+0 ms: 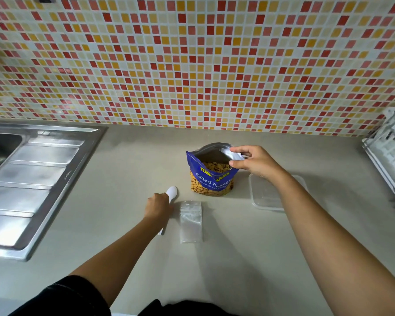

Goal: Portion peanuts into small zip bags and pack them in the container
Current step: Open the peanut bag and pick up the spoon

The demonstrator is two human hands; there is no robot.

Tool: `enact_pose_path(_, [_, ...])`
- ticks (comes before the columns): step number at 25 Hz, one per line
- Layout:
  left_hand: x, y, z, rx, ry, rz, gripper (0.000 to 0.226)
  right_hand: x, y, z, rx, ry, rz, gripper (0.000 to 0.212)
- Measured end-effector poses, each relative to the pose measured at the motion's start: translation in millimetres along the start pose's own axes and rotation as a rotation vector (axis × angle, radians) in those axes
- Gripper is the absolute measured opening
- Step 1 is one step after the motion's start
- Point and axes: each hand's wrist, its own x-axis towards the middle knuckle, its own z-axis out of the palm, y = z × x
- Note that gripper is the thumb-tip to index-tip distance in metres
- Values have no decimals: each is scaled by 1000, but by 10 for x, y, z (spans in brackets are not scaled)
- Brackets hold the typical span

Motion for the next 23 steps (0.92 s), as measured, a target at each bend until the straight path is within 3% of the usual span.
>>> enact_pose_path(3, [-3,-21,-11,-26,-8,-9,21,-5,-10,-4,-9,-5,5,48])
enact_pose_path(6, [66,-59,-186,-228,-6,-119,17,-5,-25,-10,-18,-13,13,48])
enact_pose_path(9, [169,21,-629,-718,77,-73,21,3,-29,-13,-15,-14,21,48])
enact_pose_path(11, [169,144,-1013,-983,68,120,17,2,-25,-17,-9,-13,24,49])
enact_pose_path(15, [53,306,-1662,-721,123,570,22,-11,-10,-9,-16,-37,26,54])
enact_pose_path(17, [30,390,-1786,-642,80,626,17,-9,-12,-11,6,-40,26,55])
enact_pose_path(21, [25,661,-1721,-241,-4,722,13,12,-34,-17,-8,-39,33,50])
enact_pose_path(23, [43,785,-1606,-296,-64,742,13,18,-39,-18,-9,-41,31,48])
